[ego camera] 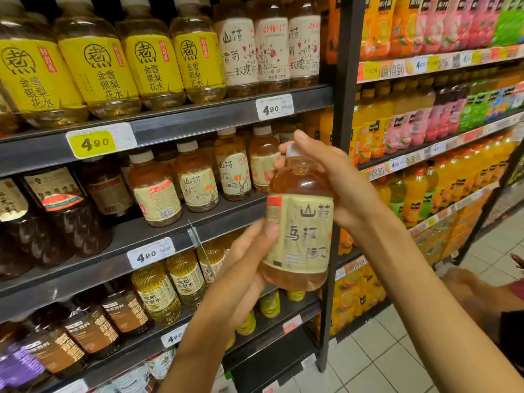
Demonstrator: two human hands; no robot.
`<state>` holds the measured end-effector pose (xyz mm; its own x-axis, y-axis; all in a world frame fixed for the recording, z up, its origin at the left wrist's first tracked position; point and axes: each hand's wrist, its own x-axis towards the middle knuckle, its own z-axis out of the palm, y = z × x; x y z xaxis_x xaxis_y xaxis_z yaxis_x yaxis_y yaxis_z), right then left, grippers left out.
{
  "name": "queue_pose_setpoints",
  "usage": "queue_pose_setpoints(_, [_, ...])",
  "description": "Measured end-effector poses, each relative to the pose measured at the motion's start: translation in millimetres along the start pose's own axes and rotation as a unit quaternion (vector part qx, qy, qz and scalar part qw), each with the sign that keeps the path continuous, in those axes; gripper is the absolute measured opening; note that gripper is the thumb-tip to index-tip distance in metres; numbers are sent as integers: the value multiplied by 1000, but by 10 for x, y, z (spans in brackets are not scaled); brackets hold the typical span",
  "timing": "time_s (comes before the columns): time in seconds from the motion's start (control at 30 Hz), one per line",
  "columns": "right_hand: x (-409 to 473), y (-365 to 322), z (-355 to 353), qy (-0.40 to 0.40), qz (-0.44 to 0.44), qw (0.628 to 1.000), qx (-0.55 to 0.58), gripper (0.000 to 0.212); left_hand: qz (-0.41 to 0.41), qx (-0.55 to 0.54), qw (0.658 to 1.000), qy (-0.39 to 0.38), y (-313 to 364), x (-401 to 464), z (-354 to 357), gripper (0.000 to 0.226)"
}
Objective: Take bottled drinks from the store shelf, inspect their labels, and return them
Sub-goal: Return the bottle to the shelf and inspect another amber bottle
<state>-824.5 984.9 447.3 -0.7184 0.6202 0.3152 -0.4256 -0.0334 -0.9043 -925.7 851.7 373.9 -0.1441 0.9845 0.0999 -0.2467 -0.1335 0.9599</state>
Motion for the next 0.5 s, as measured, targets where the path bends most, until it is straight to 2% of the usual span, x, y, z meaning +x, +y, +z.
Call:
queue_pose_setpoints(0.1, [-32,8,58,38,-22,997,-64,30,1,27,999,39,6,31,39,74])
queue_pose_setpoints(0.23, [-26,19,71,12,2,997,-73,33,10,-3,997,72,-69,51,95,57])
queue_pose_setpoints(0.3, [-3,10,18,-21,23,999,-41,34,5,-64,996,61,-68,47,84,52])
queue_pose_setpoints(0.43, [18,102,11,-91,49,992,72,39,-55,-153,987,15,-64,31,117,75])
queue_pose_setpoints(0.5, [29,150,20,-107,42,985,126,34,-73,-164,984,3,-55,30,144,75])
